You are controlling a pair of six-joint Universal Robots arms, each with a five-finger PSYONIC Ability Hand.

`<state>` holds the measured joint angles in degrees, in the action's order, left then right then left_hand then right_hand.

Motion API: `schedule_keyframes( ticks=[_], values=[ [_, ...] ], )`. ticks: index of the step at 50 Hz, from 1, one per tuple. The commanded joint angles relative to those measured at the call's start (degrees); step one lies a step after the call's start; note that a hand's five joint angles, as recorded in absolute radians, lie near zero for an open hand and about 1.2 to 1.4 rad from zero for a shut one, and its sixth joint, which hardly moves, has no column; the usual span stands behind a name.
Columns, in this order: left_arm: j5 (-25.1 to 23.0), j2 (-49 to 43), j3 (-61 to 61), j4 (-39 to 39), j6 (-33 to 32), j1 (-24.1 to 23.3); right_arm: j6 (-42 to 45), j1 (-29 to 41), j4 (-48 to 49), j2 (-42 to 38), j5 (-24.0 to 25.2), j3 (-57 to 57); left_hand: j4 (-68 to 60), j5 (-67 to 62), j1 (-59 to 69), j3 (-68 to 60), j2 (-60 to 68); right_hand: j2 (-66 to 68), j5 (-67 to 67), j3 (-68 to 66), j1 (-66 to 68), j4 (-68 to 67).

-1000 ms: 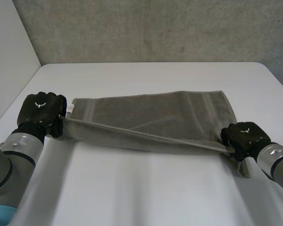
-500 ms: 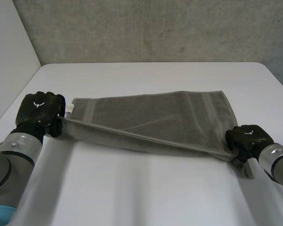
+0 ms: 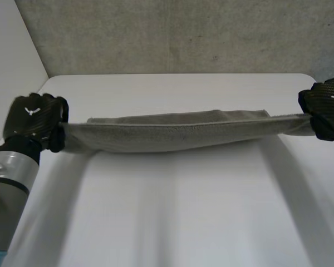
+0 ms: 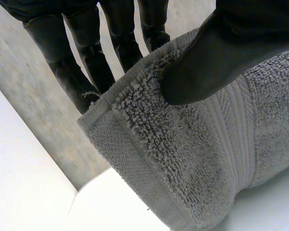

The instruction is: Fold the towel.

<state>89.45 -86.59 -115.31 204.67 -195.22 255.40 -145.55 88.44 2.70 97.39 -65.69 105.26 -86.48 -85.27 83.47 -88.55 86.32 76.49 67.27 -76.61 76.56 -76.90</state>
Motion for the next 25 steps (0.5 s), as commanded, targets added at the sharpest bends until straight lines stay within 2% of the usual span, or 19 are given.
schedule_keyframes(
  ticks=[1, 3, 4, 6, 11, 18, 20, 23, 25],
  values=[
    [-0.51, 9.85, -5.08, -1.54, -0.43, 0.89, 10.11, -3.63, -6.13, 3.51, 4.95, 2.93, 6.48, 15.27, -3.47, 8.55, -6.32, 3.51, 2.73, -3.39, 3.44, -3.10],
    [-0.60, 11.43, -6.58, -2.25, -0.52, 0.97, 17.02, -5.73, -13.30, 3.16, 5.39, 3.37, 6.48, 15.27, -3.47, 8.55, -6.32, 3.51, 2.73, -3.39, 3.44, -3.10],
    [-0.60, 11.45, -6.59, -2.25, -0.52, 0.97, 17.06, -5.74, -13.34, 3.16, 5.39, 3.37, 6.48, 15.27, -3.47, 8.55, -6.32, 3.51, 2.73, -3.39, 3.44, -3.10],
    [-0.68, 13.81, -9.22, -3.39, -0.69, 0.89, 23.01, -7.58, -20.42, 3.25, 5.83, 3.29, 6.48, 15.27, -3.47, 8.55, -6.32, 3.51, 2.73, -3.39, 3.44, -3.10],
    [-0.77, 15.23, -11.78, -3.57, -0.78, 0.89, 28.38, -8.20, -25.90, 2.37, 6.44, 2.24, 6.48, 15.27, -3.47, 8.55, -6.32, 3.51, 2.73, -3.39, 3.44, -3.10],
    [-1.12, 12.68, -10.46, -3.04, -0.87, 1.24, 28.48, -7.94, -24.07, -4.90, 8.29, -1.19, 6.48, 15.27, -3.47, 8.55, -6.32, 3.51, 2.73, -3.39, 3.44, -3.10],
    [-2.26, 6.82, -7.84, -2.17, -1.22, 1.24, 28.13, -7.67, -23.45, -7.65, 8.20, -2.43, 6.48, 15.27, -3.47, 8.55, -6.32, 3.51, 2.73, -3.39, 3.44, -3.10],
    [-2.62, 3.71, -6.16, -1.64, -1.75, 0.80, 27.43, -6.09, -22.83, -12.48, 7.68, -5.94, 6.48, 15.27, -3.47, 8.55, -6.32, 3.51, 2.73, -3.39, 3.44, -3.10],
    [-2.71, -2.49, -2.22, -0.94, -2.71, 0.27, 25.86, -1.28, -22.74, -18.69, 6.98, -10.92, 6.48, 15.27, -3.47, 8.55, -6.32, 3.51, 2.73, -3.39, 3.44, -3.10]
  ],
)
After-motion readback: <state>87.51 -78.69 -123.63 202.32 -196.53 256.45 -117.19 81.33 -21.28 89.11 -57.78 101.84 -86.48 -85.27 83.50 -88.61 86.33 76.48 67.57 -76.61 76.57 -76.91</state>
